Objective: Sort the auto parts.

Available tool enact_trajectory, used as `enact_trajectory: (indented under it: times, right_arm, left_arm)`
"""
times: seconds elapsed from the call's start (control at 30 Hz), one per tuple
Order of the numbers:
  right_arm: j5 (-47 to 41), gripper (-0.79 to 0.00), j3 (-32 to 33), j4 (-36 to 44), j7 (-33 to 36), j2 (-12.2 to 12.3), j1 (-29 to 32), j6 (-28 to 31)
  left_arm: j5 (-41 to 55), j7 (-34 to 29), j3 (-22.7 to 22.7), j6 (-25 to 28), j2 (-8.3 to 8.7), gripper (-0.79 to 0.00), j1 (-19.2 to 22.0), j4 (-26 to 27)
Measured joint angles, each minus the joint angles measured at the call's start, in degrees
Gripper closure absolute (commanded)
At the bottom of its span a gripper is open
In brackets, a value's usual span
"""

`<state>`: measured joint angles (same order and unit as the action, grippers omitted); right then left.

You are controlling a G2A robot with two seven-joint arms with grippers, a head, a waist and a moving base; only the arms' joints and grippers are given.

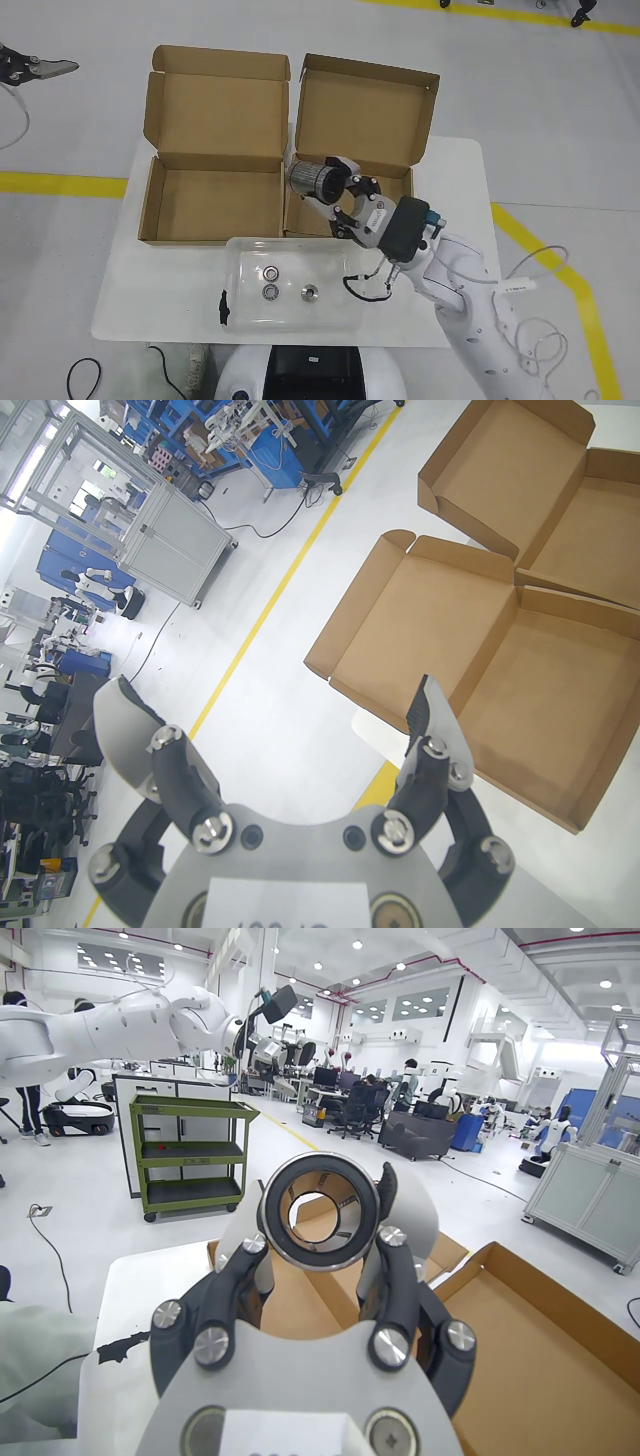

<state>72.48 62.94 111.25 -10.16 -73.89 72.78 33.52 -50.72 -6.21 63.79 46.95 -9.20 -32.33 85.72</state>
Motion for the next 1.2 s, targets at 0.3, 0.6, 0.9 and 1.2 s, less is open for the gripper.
enact_trajectory:
  times: [0.3, 0.6, 0.9, 1.2]
  right_arm:
    - [-0.40, 0.000, -0.04, 0.75, 1.17, -0.04, -1.72, -0.54]
    - [0.13, 0.000, -0.87, -0.27, 0.83, -0.09, -2.00, -1.21]
    - [0.22, 0.000, -2.12, -1.29, 0.53, -0.30, -3.08, -1.69]
    - [0.12, 0.000, -1.51, -0.92, -1.62, -0.14, -2.11, -1.45]
  left_arm:
    - [0.00, 0.00, 0.00, 0.00, 0.00, -0.785, 0.00, 0.00]
    - [0.00, 0.00, 0.00, 0.00, 0.00, -0.785, 0.00, 0.00]
    - [0.00, 0.00, 0.00, 0.00, 0.00, -0.785, 0.00, 0.00]
    - [0.00, 0.00, 0.00, 0.00, 0.00, -0.785, 0.00, 0.00]
